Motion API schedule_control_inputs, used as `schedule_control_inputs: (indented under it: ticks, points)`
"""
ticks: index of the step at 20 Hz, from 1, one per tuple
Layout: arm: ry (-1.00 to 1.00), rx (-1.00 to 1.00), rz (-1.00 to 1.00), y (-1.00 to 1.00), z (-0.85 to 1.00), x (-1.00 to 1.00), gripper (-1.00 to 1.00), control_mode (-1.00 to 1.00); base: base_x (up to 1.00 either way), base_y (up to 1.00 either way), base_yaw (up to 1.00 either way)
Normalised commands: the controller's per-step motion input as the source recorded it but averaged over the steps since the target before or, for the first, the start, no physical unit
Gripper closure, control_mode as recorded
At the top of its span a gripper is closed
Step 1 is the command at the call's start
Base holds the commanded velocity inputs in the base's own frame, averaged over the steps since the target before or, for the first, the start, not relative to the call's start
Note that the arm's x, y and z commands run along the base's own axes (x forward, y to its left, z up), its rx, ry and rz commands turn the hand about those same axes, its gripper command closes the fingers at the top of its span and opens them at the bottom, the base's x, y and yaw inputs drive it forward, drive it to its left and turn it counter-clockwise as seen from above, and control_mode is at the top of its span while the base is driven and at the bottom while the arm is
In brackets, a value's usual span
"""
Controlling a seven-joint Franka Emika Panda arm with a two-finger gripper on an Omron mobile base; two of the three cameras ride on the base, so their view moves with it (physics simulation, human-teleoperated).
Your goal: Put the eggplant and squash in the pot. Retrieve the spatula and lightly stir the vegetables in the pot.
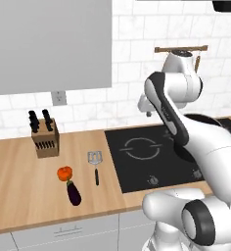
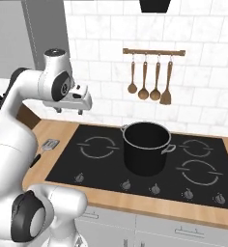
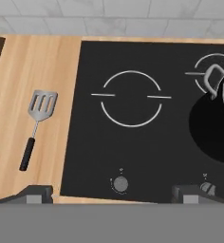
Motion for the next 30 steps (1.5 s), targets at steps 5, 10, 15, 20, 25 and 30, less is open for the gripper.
schedule_control_inputs:
  ticks: [5, 10, 15, 20, 25, 30]
  points:
    - [0.0, 0.0, 0.02, 0.68, -0.25, -0.62, -1.0, -1.0, 0.0, 0.0, 0.0]
    - [0.0, -0.02, 0.04, 0.96, -0.3, -0.6, -1.0, -1.0, 0.0, 0.0, 0.0]
    - [0.0, -0.05, 0.05, 1.0, -0.36, -0.21, -1.0, -1.0, 0.0, 0.0, 0.0]
    - [0.05, -0.06, 0.02, 1.0, -0.46, 0.0, -1.0, -1.0, 0.0, 0.0, 0.0]
    - [0.06, -0.01, 0.0, 0.99, -0.52, 0.0, -1.0, -1.0, 0.0, 0.0, 0.0]
    - [0.06, 0.0, 0.0, 0.77, -0.55, 0.07, -1.0, -1.0, 0.0, 0.0, 0.0]
